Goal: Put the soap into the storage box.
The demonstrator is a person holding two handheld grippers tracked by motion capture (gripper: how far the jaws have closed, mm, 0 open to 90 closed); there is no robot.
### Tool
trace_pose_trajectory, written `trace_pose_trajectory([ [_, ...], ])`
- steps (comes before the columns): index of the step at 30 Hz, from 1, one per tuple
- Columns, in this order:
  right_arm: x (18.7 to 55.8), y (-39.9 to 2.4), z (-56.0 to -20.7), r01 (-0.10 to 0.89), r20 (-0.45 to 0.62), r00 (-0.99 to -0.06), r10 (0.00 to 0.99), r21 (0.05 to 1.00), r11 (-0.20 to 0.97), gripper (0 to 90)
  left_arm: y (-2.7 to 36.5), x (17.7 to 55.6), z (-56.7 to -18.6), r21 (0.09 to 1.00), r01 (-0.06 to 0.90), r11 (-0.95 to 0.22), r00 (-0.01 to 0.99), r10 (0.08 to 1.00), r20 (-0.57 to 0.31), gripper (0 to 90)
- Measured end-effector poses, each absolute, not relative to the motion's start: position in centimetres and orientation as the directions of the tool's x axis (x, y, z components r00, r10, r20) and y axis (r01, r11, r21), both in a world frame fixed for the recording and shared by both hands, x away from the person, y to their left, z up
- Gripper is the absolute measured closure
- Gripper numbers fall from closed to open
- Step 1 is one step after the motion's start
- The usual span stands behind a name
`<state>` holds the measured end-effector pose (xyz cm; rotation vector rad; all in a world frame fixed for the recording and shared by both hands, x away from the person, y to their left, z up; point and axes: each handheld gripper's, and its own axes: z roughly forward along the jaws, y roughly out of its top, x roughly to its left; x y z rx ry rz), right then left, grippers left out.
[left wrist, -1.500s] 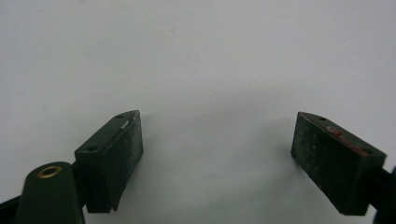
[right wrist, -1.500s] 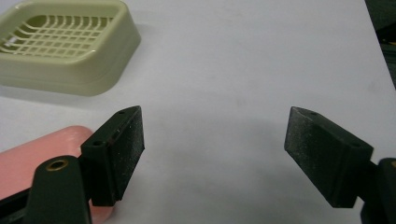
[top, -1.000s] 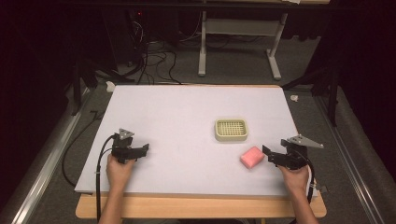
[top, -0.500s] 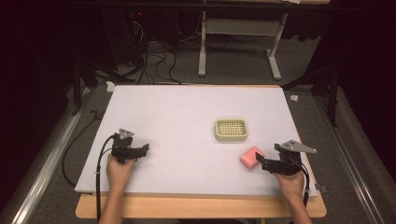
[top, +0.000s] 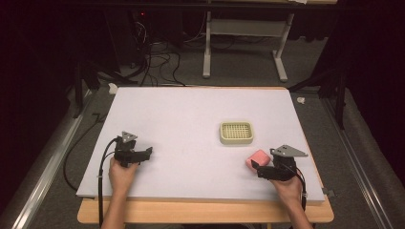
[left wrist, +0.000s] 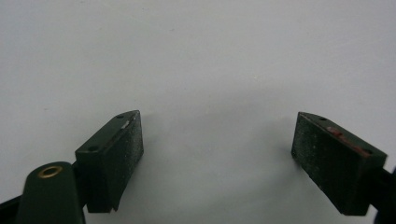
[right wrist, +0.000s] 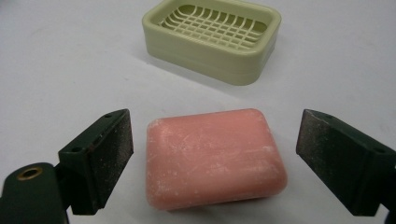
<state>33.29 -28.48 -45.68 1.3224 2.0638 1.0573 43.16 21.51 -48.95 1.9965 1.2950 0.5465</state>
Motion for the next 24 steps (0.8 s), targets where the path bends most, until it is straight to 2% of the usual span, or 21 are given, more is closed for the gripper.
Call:
trace_pose_trajectory([
  [24,35.1,-27.4,-47.2,0.644,-0.009,-0.439,0.898,0.694,0.322,11.3,21.5,43.1,-48.9,0.734,0.622,-0.272,0.415,0.910,-0.015,17.2],
])
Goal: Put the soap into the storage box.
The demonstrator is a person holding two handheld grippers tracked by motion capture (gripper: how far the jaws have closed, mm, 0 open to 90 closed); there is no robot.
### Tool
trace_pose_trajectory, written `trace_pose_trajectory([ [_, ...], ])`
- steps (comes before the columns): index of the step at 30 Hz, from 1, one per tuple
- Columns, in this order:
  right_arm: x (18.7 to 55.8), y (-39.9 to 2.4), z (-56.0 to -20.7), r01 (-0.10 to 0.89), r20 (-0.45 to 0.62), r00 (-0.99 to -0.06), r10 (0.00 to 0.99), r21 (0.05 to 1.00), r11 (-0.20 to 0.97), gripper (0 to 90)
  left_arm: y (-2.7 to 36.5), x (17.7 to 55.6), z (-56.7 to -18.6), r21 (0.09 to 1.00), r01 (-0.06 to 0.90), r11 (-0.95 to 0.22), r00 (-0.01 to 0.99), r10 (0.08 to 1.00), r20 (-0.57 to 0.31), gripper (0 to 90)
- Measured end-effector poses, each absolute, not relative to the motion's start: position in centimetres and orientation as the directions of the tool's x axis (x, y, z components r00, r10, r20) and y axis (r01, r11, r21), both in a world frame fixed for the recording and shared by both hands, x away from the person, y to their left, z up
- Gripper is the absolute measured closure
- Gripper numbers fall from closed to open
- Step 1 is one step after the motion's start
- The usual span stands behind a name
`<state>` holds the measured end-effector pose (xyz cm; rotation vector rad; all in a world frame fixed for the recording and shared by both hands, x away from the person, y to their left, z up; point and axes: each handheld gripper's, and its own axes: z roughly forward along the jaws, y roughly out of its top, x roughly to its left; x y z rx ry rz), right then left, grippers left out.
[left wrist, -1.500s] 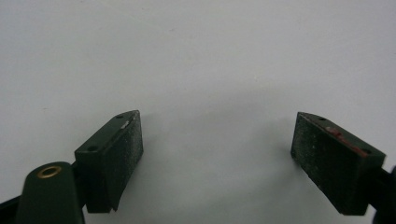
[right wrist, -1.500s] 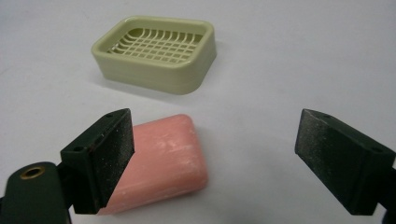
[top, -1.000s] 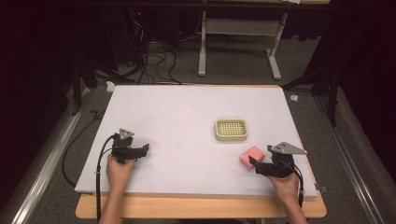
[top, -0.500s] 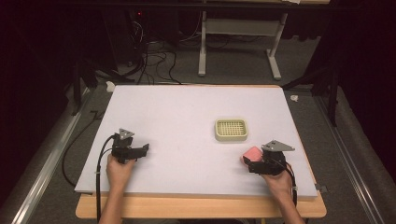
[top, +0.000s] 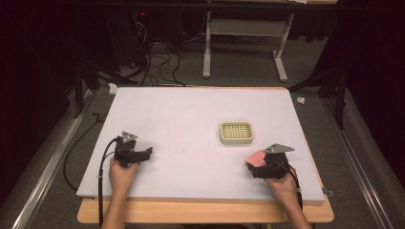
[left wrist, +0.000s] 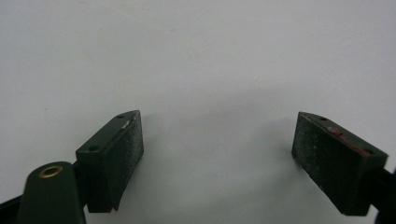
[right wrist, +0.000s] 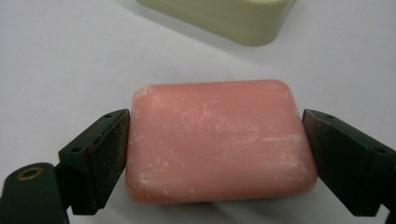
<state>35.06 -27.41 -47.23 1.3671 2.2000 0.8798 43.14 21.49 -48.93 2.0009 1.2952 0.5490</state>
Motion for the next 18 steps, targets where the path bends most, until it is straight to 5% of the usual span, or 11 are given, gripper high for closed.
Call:
trace_pose_trajectory([
  [18,35.49,-27.32,-47.54,0.684,-0.014,-0.462,0.887,0.631,0.366,13.2,21.49,43.15,-48.95,0.735,0.621,-0.271,0.414,0.910,-0.015,17.2],
])
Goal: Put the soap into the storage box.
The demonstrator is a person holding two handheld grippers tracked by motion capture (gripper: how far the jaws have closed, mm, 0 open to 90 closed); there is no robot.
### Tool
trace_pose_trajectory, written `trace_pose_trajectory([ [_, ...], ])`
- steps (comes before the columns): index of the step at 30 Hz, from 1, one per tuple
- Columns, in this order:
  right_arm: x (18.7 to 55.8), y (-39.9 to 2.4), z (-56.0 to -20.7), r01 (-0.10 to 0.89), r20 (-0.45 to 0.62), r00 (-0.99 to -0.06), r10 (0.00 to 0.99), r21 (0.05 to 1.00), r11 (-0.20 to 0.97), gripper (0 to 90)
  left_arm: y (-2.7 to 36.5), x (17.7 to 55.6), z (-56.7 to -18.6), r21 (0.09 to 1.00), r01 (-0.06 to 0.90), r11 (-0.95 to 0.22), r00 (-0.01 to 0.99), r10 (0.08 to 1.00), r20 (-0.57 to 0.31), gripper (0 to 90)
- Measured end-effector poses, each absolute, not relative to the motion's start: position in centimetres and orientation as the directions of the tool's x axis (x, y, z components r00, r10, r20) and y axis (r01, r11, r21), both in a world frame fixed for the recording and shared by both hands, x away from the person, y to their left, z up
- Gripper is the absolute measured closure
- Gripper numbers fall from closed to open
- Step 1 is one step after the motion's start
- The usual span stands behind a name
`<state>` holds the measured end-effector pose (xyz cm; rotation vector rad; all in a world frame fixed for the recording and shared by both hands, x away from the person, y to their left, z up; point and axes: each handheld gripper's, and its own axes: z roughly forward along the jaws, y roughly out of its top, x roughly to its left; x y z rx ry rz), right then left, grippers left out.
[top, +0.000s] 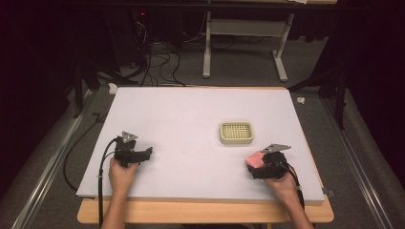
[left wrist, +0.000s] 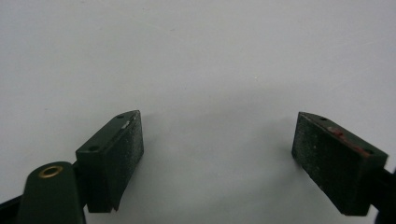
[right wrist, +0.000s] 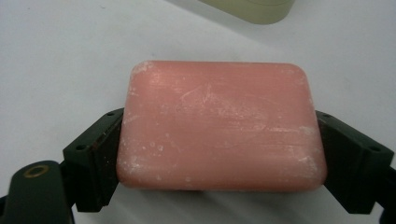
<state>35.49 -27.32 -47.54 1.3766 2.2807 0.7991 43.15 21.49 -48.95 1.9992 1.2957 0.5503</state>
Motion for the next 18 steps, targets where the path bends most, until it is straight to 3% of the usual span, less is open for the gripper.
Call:
trace_pose_trajectory([
  [18,35.23,-27.21,-47.38,0.679,-0.025,-0.477,0.879,0.625,0.386,13.8,21.49,43.15,-48.93,0.734,0.622,-0.272,0.415,0.910,-0.015,17.2],
])
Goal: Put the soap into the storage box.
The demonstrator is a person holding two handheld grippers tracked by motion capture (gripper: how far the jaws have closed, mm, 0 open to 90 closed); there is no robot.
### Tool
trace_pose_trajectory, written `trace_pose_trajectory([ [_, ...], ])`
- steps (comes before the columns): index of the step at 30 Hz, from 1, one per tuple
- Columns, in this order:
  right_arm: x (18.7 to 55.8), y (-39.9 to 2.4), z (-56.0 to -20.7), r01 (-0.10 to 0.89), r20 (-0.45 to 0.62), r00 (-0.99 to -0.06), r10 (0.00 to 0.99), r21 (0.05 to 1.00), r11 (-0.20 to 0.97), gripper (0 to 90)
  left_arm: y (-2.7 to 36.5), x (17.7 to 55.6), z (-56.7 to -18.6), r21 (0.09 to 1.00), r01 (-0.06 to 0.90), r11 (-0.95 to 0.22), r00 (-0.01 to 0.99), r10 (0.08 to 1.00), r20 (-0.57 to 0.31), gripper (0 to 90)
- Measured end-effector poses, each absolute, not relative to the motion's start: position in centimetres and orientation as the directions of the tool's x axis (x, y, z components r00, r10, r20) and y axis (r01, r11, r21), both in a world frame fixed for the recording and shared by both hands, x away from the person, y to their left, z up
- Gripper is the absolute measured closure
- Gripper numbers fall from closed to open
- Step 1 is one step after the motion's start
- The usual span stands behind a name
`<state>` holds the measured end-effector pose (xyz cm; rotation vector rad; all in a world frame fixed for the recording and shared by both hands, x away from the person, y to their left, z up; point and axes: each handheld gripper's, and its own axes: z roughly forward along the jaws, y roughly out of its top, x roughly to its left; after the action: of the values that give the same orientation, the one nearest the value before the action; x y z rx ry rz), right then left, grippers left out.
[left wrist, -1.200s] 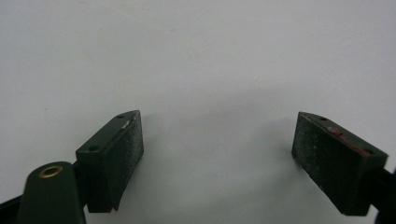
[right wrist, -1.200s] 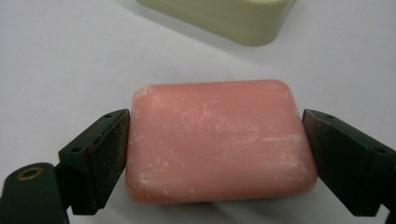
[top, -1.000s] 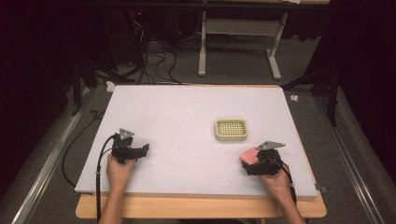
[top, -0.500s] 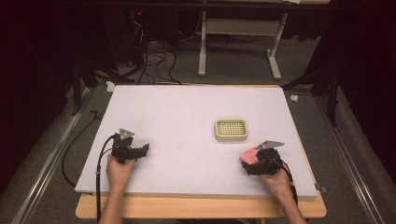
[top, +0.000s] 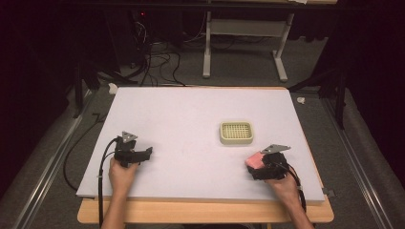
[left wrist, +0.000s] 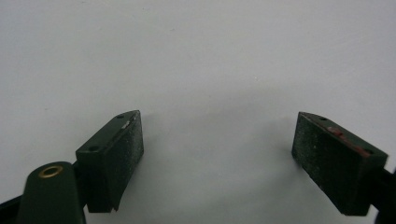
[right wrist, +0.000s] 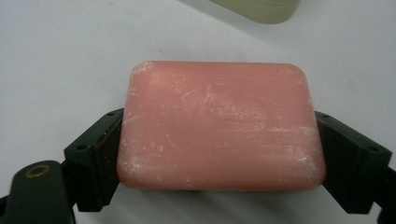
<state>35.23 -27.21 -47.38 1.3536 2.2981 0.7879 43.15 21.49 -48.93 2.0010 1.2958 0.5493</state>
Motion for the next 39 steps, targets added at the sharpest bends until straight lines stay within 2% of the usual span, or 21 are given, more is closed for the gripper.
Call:
trace_pose_trajectory([
  [28,34.5,-28.2,-45.5,0.641,0.139,-0.486,0.863,0.727,0.245,13.8,21.5,43.2,-49.0,0.737,0.621,-0.268,0.413,0.910,-0.018,17.3],
  [39,34.5,-27.9,-44.1,0.626,0.146,-0.495,0.857,0.743,0.235,13.8,21.5,43.2,-48.9,0.737,0.621,-0.268,0.414,0.910,-0.019,17.3],
])
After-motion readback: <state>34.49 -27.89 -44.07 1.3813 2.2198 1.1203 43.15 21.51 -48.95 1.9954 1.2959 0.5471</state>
